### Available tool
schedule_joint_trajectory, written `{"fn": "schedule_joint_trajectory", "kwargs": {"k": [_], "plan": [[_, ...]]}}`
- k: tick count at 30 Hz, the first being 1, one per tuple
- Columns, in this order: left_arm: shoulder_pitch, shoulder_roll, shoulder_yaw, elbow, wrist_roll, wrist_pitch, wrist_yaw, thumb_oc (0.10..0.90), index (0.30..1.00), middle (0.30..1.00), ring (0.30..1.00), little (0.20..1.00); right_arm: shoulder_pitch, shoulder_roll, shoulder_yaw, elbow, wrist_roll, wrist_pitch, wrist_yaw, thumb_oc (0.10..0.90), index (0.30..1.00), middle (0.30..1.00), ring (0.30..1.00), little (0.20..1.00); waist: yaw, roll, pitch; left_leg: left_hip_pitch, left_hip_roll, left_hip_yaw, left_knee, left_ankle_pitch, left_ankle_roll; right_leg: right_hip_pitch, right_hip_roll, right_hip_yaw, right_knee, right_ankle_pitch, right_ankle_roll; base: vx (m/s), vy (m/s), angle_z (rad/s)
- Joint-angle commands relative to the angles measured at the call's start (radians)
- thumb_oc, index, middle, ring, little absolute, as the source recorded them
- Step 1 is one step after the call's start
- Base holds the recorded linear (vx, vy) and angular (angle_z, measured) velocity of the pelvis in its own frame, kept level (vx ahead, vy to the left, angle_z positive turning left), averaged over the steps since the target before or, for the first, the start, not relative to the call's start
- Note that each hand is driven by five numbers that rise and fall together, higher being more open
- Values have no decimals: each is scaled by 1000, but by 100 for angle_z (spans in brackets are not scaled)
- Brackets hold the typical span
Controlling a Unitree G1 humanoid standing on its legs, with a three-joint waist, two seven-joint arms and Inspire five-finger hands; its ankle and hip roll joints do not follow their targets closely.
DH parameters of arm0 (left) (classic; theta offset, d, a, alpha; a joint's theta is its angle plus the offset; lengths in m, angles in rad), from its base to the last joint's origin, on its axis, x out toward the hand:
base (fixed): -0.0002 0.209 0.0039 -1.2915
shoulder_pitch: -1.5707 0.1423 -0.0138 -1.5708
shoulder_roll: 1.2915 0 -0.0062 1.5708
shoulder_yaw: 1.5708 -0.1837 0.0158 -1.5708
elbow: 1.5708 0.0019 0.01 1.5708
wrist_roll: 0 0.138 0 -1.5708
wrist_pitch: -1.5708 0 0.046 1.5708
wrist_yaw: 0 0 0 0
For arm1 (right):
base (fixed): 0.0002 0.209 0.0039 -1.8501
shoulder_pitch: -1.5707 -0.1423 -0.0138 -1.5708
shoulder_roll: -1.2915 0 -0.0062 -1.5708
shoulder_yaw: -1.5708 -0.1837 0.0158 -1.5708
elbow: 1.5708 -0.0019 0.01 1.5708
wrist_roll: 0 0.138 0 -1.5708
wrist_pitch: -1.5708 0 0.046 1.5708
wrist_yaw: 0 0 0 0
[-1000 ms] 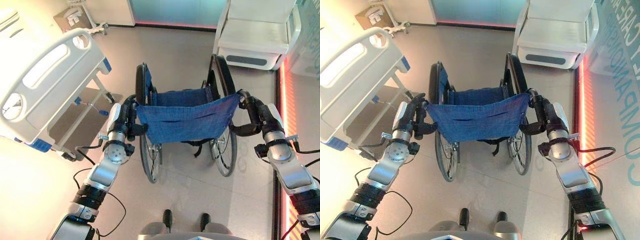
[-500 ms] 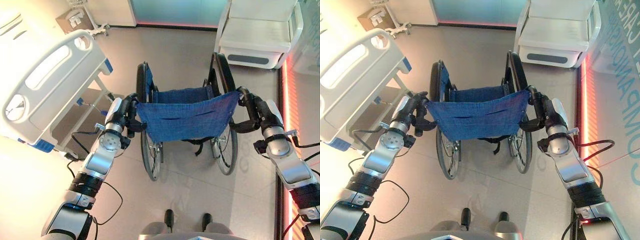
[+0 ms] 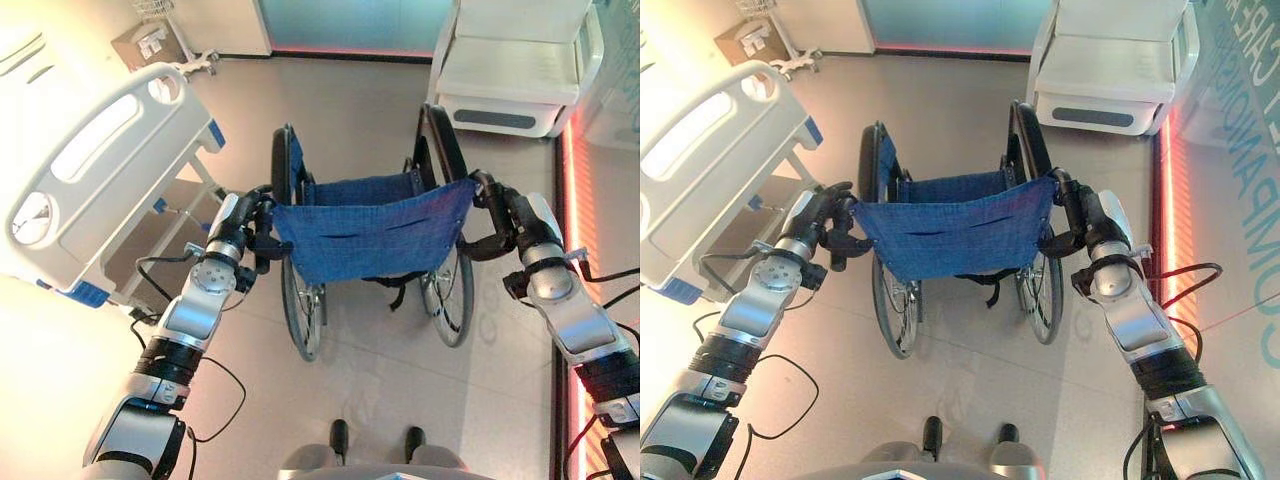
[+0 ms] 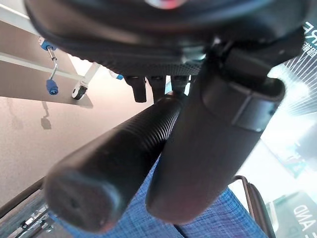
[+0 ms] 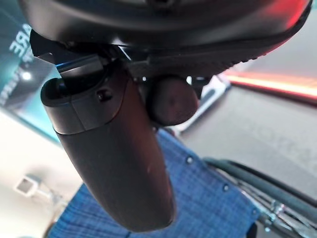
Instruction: Push the wheelchair next to the bed
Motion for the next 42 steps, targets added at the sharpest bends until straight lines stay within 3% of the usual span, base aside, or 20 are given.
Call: {"fn": "schedule_joint_trajectory", "kwargs": {"k": [1, 3, 5, 6, 7, 8, 31, 42], "plan": [[165, 165, 43, 221, 41, 218, 56, 800, 900, 900, 900, 900, -158, -60, -19, -21, -51, -53, -44, 800, 900, 900, 900, 900, 83, -103, -34, -15, -59, 46, 90, -100, 40, -50, -2, 17, 128, -57, -13, 0, 0, 0], [172, 147, 36, 217, 47, 207, 56, 800, 900, 900, 900, 900, -160, -57, -22, -25, -40, -57, -50, 800, 900, 900, 900, 900, 85, -107, -30, -17, -60, 45, 95, -101, 41, -51, -1, 19, 132, -58, -14, 0, 0, 0], [172, 135, 28, 221, 54, 197, 65, 704, 756, 756, 756, 756, -163, -55, -21, -23, -34, -59, -48, 800, 900, 900, 900, 900, 85, -108, -29, -18, -59, 44, 96, -102, 41, -52, 0, 19, 134, -59, -14, 0, 0, 0], [174, 127, 24, 221, 58, 187, 72, 400, 300, 300, 300, 300, -165, -53, -22, -22, -30, -59, -44, 800, 900, 900, 900, 900, 85, -109, -28, -19, -59, 45, 97, -103, 41, -53, 0, 20, 135, -60, -15, 0, 0, 0], [178, 116, 19, 219, 66, 170, 80, 400, 300, 300, 300, 300, -165, -47, -21, -19, -22, -67, -33, 519, 479, 479, 479, 479, 85, -109, -27, -18, -59, 44, 97, -103, 41, -54, 1, 20, 136, -61, -15, 0, 0, 0], [179, 115, 18, 217, 68, 167, 82, 400, 300, 300, 300, 300, -164, -46, -21, -19, -21, -69, -29, 400, 300, 300, 300, 300, 86, -109, -27, -18, -59, 44, 97, -103, 41, -54, 1, 20, 136, -61, -15, 0, 0, 0], [203, 95, -18, 164, 206, 87, 138, 400, 300, 300, 300, 300, -112, -10, -22, 38, -29, -62, 12, 400, 300, 300, 300, 300, 87, -119, -8, -25, -58, 53, 116, -109, 44, -58, -2, 22, 151, -58, -20, 2, -2, 1], [250, 39, -16, 173, 156, -31, 235, 400, 300, 300, 300, 300, -79, 9, -46, 42, -38, -93, -2, 400, 300, 300, 300, 300, 87, -119, -10, -19, -60, 56, 113, -114, 46, -62, -4, 24, 157, -60, -18, 3, 1, 0]]}}
